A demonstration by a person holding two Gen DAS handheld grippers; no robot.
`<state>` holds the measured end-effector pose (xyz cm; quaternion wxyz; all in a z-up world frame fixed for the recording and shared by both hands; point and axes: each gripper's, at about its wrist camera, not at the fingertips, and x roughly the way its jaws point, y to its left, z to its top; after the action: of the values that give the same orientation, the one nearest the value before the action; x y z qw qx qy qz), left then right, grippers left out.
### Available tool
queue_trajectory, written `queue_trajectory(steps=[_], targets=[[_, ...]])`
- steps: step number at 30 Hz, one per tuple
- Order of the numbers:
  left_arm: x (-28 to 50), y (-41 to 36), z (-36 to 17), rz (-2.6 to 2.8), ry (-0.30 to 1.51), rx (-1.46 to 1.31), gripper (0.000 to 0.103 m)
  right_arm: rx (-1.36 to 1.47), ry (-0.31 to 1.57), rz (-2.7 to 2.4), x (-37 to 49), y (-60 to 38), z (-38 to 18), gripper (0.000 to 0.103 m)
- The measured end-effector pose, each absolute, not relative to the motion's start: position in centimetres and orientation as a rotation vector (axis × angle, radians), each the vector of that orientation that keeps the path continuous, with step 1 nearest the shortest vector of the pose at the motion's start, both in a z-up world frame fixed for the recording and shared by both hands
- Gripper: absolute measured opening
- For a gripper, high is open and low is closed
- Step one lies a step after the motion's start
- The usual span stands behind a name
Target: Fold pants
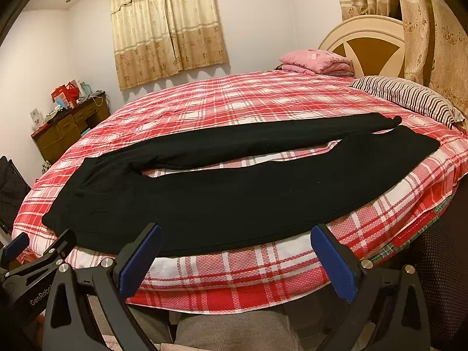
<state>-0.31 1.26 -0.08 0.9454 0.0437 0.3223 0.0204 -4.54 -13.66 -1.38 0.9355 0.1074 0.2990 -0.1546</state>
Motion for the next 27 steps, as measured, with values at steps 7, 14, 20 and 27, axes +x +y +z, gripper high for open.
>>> queue_trajectory(steps=[7,14,20,27], targets=[[-0.28,1.34,-0.08,0.042,0.658,0.089,0.103,0.231,0.609,-0.313,-4.44,-13.78,-1.37,0.102],[-0.23,1.34,-0.09,0.041,0.659,0.089,0.103,0.237,0.610,-0.311,-4.43,-13.77,-1.34,0.102],[-0.20,1.40,-0.17,0.040,0.663,0.088,0.103,0.225,0.615,-0.311,-4.37,-13.80,-1.33,0.102],[-0.16,1.34,-0.35,0.039,0.671,0.087,0.103,0.220,0.618,-0.311,-4.36,-13.63,-1.37,0.102]])
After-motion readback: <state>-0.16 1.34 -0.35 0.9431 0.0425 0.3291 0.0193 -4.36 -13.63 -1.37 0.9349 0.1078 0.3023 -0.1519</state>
